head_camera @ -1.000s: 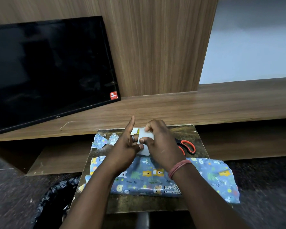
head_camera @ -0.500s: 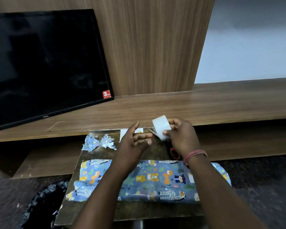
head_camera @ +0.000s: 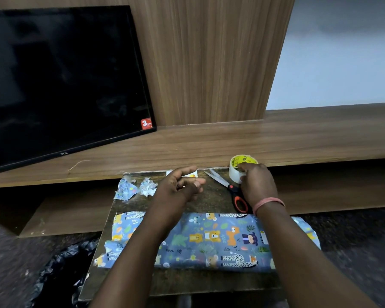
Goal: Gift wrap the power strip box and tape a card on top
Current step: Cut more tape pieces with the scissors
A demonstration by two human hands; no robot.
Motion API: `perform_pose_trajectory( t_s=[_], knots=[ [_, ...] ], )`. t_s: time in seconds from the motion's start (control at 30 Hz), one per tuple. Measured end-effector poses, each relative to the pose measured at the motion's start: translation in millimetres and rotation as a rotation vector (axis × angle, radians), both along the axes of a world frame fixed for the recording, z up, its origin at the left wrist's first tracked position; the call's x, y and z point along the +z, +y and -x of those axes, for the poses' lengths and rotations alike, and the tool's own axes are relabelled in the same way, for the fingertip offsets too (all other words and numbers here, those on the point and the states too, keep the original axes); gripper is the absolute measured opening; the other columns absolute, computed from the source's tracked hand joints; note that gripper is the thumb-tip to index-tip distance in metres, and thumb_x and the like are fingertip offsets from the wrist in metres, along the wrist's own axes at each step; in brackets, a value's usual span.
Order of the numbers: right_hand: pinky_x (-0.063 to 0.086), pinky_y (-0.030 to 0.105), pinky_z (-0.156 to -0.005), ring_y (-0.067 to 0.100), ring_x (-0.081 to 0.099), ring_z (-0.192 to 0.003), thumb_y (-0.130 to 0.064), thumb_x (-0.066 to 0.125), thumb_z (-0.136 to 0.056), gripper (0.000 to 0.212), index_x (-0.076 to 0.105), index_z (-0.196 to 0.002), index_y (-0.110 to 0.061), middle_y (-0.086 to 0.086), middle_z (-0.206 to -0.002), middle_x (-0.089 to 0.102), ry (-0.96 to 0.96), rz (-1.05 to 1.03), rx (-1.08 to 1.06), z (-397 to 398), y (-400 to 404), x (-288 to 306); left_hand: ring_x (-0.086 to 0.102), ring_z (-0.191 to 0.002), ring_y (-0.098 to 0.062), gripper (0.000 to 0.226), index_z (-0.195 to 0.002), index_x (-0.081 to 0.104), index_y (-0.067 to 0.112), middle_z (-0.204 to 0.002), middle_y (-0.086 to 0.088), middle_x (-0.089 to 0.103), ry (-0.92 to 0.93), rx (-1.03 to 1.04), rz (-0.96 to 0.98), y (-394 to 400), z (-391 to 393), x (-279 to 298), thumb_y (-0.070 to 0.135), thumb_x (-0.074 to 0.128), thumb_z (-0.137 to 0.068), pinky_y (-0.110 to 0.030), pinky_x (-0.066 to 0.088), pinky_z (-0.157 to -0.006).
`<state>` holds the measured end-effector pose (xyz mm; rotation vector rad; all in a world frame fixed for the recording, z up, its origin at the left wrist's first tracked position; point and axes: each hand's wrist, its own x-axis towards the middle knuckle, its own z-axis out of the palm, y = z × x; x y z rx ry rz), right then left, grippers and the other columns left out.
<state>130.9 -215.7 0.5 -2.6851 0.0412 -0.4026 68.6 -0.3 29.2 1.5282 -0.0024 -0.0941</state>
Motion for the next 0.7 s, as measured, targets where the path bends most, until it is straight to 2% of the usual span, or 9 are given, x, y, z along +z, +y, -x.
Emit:
perform_pose_trajectory(
  t_s=[0.17,0.27,0.33,0.43,0.53,0.6,0.7],
  knots=[
    [0.05,0.041,-0.08,0.039,0.059,-0.096,-0.014,0.074,-0.078,0.03,0.069,-0.107,-0.011,0.014,-0.104,0.068,-0.018,0.168,0.007,0.2,14.6,-1.4,0.073,-0.098,-0.023,0.03,-0.127,0.062,0.02,-0.106,-0.004,0.078,-0.007,0.007,-0.017,3.8,2.2,1.9,0.009,0.064,-0.098,-0.025,0.056,-0.079],
    [0.046,0.032,-0.071,0.035,0.066,-0.095,-0.023,0.067,-0.088,0.014,0.065,-0.1,-0.015,0.01,-0.097,0.069,0.136,0.127,-0.001,3.7,28.8,-0.8,0.072,-0.095,-0.02,0.029,-0.125,0.064,0.021,-0.105,-0.007,0.078,-0.012,0.025,-0.016,5.7,3.8,4.3,0.013,0.067,-0.097,-0.029,0.055,-0.083],
    [0.043,0.03,-0.068,0.033,0.068,-0.096,-0.023,0.066,-0.09,0.012,0.065,-0.098,-0.014,0.011,-0.099,0.071,0.219,0.143,-0.024,5.7,34.4,-5.5,0.071,-0.096,-0.024,0.029,-0.123,0.065,0.022,-0.105,-0.012,0.077,-0.008,0.035,-0.01,7.1,5.4,5.1,0.015,0.069,-0.095,-0.035,0.055,-0.088],
    [0.05,0.032,-0.074,0.034,0.068,-0.099,-0.012,0.062,-0.091,0.016,0.065,-0.106,-0.009,0.015,-0.105,0.071,0.237,0.167,-0.026,6.1,36.2,-10.4,0.072,-0.104,-0.031,0.029,-0.122,0.066,0.023,-0.106,-0.013,0.077,0.005,0.035,-0.015,10.2,7.0,5.5,0.016,0.07,-0.094,-0.041,0.056,-0.092],
    [0.052,0.034,-0.079,0.035,0.067,-0.1,0.002,0.053,-0.09,0.029,0.063,-0.117,-0.002,0.02,-0.105,0.07,0.247,0.122,-0.004,1.1,37.8,-11.5,0.073,-0.103,-0.026,0.028,-0.124,0.065,0.021,-0.105,-0.006,0.078,0.016,0.029,-0.022,14.0,6.7,6.1,0.015,0.067,-0.097,-0.043,0.056,-0.094],
    [0.049,0.031,-0.074,0.035,0.067,-0.1,0.001,0.054,-0.091,0.021,0.064,-0.108,-0.002,0.019,-0.102,0.07,0.25,0.095,0.014,0.9,41.0,-8.8,0.073,-0.098,-0.021,0.027,-0.124,0.064,0.02,-0.104,-0.004,0.079,0.017,0.03,-0.019,15.0,6.0,6.3,0.014,0.066,-0.098,-0.041,0.055,-0.093],
    [0.043,0.032,-0.067,0.034,0.066,-0.09,-0.006,0.057,-0.091,0.007,0.06,-0.097,-0.003,0.019,-0.091,0.067,0.159,0.006,0.029,-0.6,45.7,1.4,0.07,-0.088,-0.016,0.024,-0.121,0.067,0.02,-0.099,-0.003,0.078,0.056,0.087,0.003,13.3,4.0,3.6,0.014,0.067,-0.097,-0.03,0.055,-0.081]
  ],
)
